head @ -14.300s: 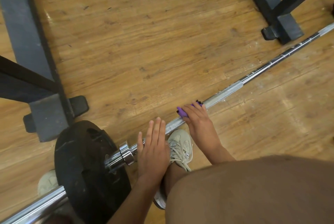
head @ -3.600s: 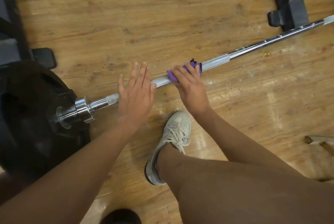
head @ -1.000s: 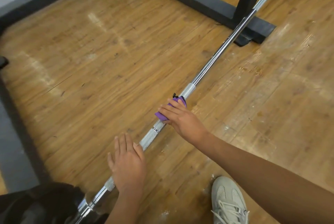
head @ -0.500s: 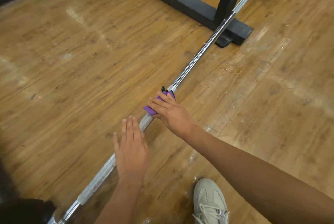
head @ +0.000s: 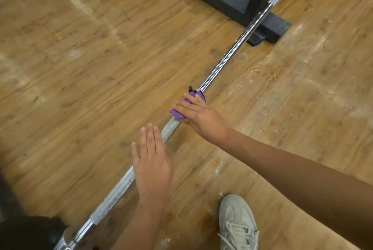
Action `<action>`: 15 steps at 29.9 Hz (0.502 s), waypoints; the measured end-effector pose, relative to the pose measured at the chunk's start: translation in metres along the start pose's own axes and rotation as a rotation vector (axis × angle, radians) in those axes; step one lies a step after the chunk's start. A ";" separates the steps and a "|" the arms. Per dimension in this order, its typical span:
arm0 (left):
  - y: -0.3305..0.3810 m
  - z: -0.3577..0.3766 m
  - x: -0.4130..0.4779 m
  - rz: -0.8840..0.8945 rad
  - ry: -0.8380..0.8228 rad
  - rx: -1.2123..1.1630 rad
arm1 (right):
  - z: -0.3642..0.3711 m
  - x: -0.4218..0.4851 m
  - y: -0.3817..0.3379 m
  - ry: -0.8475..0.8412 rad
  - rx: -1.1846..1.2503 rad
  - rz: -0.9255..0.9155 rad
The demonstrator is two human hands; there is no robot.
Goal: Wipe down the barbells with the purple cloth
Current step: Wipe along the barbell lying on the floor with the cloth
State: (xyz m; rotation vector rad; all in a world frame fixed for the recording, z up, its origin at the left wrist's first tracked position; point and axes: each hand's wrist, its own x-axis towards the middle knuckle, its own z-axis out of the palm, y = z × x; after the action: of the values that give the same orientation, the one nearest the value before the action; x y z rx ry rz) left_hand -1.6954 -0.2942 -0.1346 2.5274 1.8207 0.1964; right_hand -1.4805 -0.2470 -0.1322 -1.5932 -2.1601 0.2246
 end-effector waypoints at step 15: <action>0.022 -0.007 -0.018 -0.018 -0.019 -0.056 | -0.015 -0.030 -0.010 -0.062 0.064 -0.050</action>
State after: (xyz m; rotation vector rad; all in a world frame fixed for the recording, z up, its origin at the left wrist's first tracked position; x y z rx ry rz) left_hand -1.6811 -0.3184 -0.1276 2.4665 1.8041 0.2184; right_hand -1.4756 -0.2798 -0.1230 -1.5133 -2.2142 0.3282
